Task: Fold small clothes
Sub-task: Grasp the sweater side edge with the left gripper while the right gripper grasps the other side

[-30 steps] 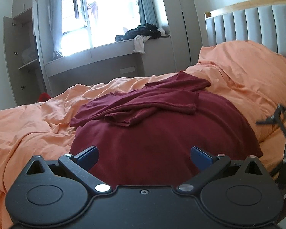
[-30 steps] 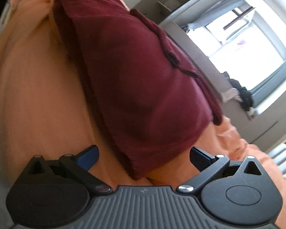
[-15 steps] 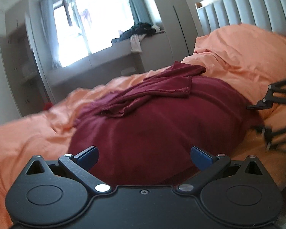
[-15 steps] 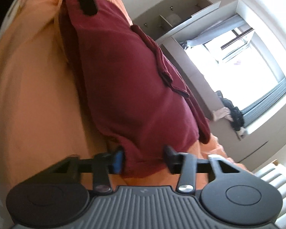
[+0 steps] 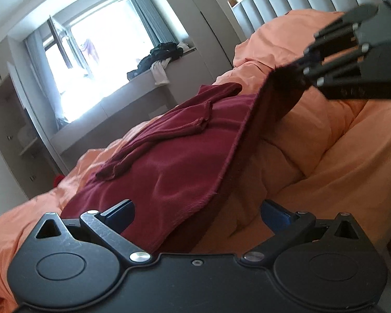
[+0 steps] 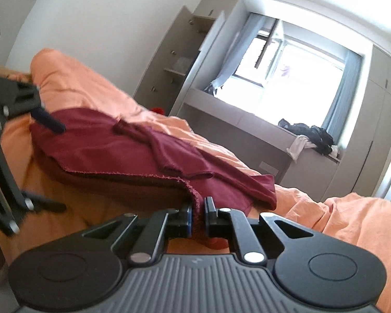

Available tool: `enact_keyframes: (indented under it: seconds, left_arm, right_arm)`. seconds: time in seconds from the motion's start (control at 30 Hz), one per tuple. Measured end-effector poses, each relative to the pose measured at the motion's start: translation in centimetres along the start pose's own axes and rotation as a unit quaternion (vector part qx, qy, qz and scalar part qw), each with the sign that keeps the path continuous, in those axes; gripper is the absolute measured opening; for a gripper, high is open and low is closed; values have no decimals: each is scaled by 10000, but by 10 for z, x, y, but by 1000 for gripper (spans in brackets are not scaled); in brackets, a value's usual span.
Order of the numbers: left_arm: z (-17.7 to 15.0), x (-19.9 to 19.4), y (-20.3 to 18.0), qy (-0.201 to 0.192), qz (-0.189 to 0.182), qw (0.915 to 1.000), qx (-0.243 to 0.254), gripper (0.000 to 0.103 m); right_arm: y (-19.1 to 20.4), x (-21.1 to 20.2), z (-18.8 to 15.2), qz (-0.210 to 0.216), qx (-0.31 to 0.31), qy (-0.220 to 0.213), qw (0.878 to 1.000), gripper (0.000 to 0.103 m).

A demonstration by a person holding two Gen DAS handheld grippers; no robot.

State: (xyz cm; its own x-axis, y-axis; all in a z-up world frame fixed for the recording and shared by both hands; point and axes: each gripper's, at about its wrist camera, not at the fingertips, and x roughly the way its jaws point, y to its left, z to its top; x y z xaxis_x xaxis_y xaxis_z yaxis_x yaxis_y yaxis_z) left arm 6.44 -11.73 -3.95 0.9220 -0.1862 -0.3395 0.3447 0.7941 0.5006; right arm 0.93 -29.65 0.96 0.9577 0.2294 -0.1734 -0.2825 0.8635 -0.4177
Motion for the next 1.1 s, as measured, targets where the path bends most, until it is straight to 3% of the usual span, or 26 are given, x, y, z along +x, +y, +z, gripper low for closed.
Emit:
enact_keyframes:
  seconds: [0.2, 0.27, 0.33, 0.53, 0.67, 0.77, 0.8, 0.83, 1.0, 1.1]
  left_arm:
    - [5, 27, 0, 278, 488, 9984, 74, 100]
    - [5, 29, 8, 339, 723, 9968, 66, 93]
    - [4, 28, 16, 430, 1011, 9939, 125, 76]
    - [-6, 11, 45, 598, 1706, 9834, 156, 56]
    - [-16, 3, 67, 871, 1913, 9776, -74, 46]
    - [-22, -4, 82, 1008, 1984, 9743, -339, 26]
    - [-23, -7, 86, 1001, 1999, 9737, -432, 11]
    - [-23, -12, 89, 921, 2004, 9739, -531, 6]
    - [-11, -37, 86, 259, 2255, 9724, -540, 4]
    - [1, -53, 94, -37, 2241, 9710, -832, 4]
  right_arm:
    - [-2, -22, 0, -136, 6, -295, 9995, 8]
    - [1, -31, -1, -239, -30, -423, 9988, 8]
    - [2, -32, 0, -315, -15, -526, 9981, 8]
    - [-4, -39, 2, -529, 91, -798, 9954, 8]
    - [-7, -41, 5, -624, 178, -865, 9941, 8]
    - [-8, -41, 5, -645, 230, -830, 9942, 8]
    - [-7, -41, 5, -650, 230, -817, 9943, 8]
    - [-6, -41, 5, -667, 214, -804, 9943, 8]
    - [1, -44, 4, -857, 212, -799, 9929, 8]
    - [0, -55, 7, -1114, 304, -1015, 9881, 6]
